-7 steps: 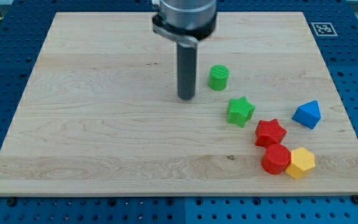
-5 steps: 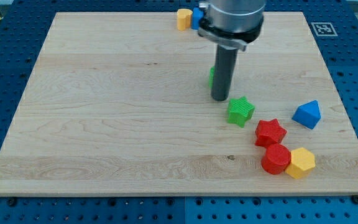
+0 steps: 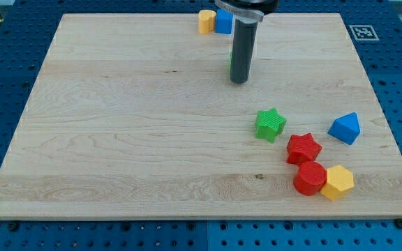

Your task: Move the green circle to the bottom right of the blue cube

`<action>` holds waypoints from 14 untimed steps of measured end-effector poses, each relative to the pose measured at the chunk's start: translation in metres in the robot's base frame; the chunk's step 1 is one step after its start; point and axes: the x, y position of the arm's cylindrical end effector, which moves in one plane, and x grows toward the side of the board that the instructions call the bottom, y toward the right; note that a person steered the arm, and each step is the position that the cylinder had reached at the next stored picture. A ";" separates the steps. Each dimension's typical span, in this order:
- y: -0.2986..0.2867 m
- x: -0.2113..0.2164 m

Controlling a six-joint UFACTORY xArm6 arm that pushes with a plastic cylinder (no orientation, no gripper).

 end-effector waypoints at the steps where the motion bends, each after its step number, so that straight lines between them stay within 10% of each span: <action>1: 0.000 -0.027; 9: -0.034 -0.107; 10: -0.039 -0.086; 14: -0.036 0.245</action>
